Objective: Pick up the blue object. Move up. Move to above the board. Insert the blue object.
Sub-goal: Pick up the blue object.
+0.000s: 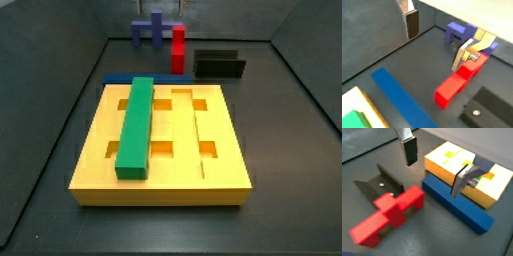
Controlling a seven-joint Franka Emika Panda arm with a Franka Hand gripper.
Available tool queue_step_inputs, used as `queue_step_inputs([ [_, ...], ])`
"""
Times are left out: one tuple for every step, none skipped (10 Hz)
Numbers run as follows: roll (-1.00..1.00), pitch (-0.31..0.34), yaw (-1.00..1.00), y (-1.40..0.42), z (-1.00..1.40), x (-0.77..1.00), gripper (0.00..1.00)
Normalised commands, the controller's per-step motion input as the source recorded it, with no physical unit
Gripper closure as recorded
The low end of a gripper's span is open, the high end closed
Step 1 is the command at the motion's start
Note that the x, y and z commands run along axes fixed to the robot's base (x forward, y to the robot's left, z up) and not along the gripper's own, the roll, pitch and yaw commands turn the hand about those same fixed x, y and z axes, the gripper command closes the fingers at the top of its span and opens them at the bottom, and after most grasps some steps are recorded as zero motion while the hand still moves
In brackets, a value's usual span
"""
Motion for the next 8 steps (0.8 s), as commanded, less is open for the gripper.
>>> queue_step_inputs([
  [-0.02, -0.174, -0.18, -0.43, -0.39, -0.57, 0.00],
  [-0.03, -0.180, -0.31, -0.33, -0.41, -0.48, 0.00],
  [-0.01, -0.137, -0.49, -0.23, -0.41, -0.33, 0.00],
  [-0.04, -0.119, -0.68, -0.23, -0.40, -0.25, 0.00],
  [-0.03, -0.091, -0.80, -0.17, -0.33, -0.16, 0.00],
  [0.00, -0.067, -0.85, -0.09, -0.22, -0.12, 0.00],
  [0.01, -0.034, -0.91, -0.08, -0.15, -0.04, 0.00],
  [0.00, -0.004, -0.96, -0.10, -0.19, 0.00, 0.00],
])
